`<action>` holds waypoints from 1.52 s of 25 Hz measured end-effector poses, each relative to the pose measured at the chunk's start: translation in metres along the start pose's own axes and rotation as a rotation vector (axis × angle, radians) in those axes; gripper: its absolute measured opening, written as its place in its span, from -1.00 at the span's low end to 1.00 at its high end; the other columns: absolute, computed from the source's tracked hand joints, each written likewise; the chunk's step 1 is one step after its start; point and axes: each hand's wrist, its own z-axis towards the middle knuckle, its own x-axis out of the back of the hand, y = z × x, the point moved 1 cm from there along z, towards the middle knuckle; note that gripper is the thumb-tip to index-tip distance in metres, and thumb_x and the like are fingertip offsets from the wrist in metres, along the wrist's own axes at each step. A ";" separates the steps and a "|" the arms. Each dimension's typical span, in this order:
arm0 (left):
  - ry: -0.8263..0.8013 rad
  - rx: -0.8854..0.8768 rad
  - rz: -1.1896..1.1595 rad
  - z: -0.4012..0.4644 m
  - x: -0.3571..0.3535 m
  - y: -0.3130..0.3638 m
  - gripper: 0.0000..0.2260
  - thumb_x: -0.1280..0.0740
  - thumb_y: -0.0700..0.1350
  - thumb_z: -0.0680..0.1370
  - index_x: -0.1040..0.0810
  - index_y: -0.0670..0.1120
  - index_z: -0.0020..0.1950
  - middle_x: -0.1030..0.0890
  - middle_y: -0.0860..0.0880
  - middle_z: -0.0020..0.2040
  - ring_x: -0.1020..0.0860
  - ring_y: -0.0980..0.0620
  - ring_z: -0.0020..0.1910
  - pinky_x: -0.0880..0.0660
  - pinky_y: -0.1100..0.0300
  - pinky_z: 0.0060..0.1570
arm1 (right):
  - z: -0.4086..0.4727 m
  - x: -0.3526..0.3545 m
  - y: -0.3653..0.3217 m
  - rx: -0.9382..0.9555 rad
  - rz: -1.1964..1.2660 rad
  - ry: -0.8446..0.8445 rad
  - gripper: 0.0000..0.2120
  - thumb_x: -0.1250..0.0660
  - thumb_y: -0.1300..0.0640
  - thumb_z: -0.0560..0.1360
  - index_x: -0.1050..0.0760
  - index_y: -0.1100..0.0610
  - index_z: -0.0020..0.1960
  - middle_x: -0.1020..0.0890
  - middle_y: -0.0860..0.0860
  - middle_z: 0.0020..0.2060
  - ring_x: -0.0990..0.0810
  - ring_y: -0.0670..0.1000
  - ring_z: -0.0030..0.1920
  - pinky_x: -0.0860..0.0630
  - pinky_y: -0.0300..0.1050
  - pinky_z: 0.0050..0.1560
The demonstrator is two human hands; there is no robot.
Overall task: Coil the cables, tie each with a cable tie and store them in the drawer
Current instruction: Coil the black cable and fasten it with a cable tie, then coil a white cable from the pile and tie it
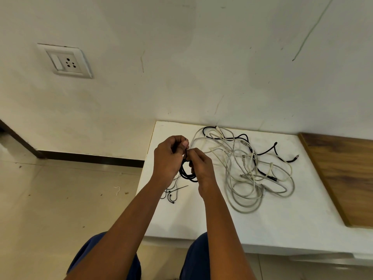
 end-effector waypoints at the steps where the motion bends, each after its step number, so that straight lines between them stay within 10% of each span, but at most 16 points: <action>1: -0.009 0.024 -0.019 0.002 0.001 -0.002 -0.83 -0.34 -0.18 0.53 -0.57 0.06 -0.19 -0.60 0.12 -0.30 -0.55 0.26 -0.33 -0.46 0.50 -0.24 | 0.000 -0.001 0.002 -0.001 -0.013 -0.003 -0.80 -0.24 0.11 0.46 -0.48 0.01 -0.33 -0.52 -0.17 -0.41 -0.39 -0.11 -0.33 -0.31 -0.23 -0.24; 8: -0.131 0.210 -0.065 0.015 0.015 -0.013 -0.87 -0.31 -0.02 0.56 -0.54 0.05 0.09 -0.63 0.01 0.04 -0.57 0.05 0.02 -0.48 0.16 0.11 | 0.006 -0.003 0.011 -0.275 0.417 -0.051 -0.80 -0.11 0.21 0.46 -0.51 0.11 -0.14 -0.33 -0.06 -0.53 -0.22 -0.09 -0.54 -0.23 -0.24 -0.39; 11: -0.288 0.446 0.012 0.020 0.030 -0.020 -0.74 -0.24 0.13 0.57 -0.52 -0.01 0.10 -0.60 0.01 0.06 -0.58 0.03 0.01 -0.52 0.13 0.03 | 0.013 -0.007 0.013 -0.301 0.618 -0.051 -0.82 -0.05 0.25 0.41 -0.42 0.13 -0.20 -0.30 -0.06 -0.54 -0.21 -0.09 -0.54 -0.17 -0.21 -0.38; 15: -0.314 0.520 -0.104 0.025 0.041 -0.028 -0.87 -0.37 -0.16 0.52 -0.58 -0.16 0.04 -0.62 -0.12 -0.09 -0.63 -0.01 -0.17 -0.60 0.21 -0.15 | 0.028 -0.019 0.015 -0.338 0.684 -0.053 -0.86 -0.05 0.24 0.46 -0.37 0.14 -0.20 -0.35 -0.03 -0.50 -0.28 -0.06 -0.48 -0.30 -0.17 -0.29; 21: 0.048 0.470 -0.113 0.053 0.042 -0.056 -0.77 -0.43 -0.21 0.48 -0.57 -0.30 0.08 -0.63 -0.24 -0.04 -0.62 -0.11 -0.12 -0.58 0.15 -0.10 | 0.059 -0.046 0.029 -0.147 0.245 0.162 -0.73 -0.20 0.35 0.51 -0.51 0.25 0.18 -0.61 0.14 0.00 -0.59 0.07 -0.02 -0.58 -0.13 -0.07; 31: 0.163 0.391 0.215 0.071 0.040 -0.094 -0.67 -0.43 -0.08 0.48 -0.56 -0.25 0.14 -0.61 -0.24 0.07 -0.60 -0.15 -0.02 -0.55 0.11 -0.01 | 0.078 -0.051 0.043 0.004 -0.406 0.137 -0.73 -0.25 0.21 0.56 -0.54 0.22 0.23 -0.61 0.13 0.15 -0.57 0.06 0.16 -0.42 -0.24 0.17; 38: 0.115 -0.149 0.560 0.055 0.006 -0.064 -0.76 -0.35 -0.13 0.54 -0.53 -0.20 0.17 -0.45 -0.15 0.14 -0.54 -0.06 0.02 -0.43 0.22 -0.04 | 0.065 0.006 0.024 0.179 -0.552 0.259 -0.81 -0.26 0.20 0.55 -0.58 0.14 0.11 -0.64 0.02 0.05 -0.59 -0.06 -0.01 -0.48 -0.21 0.03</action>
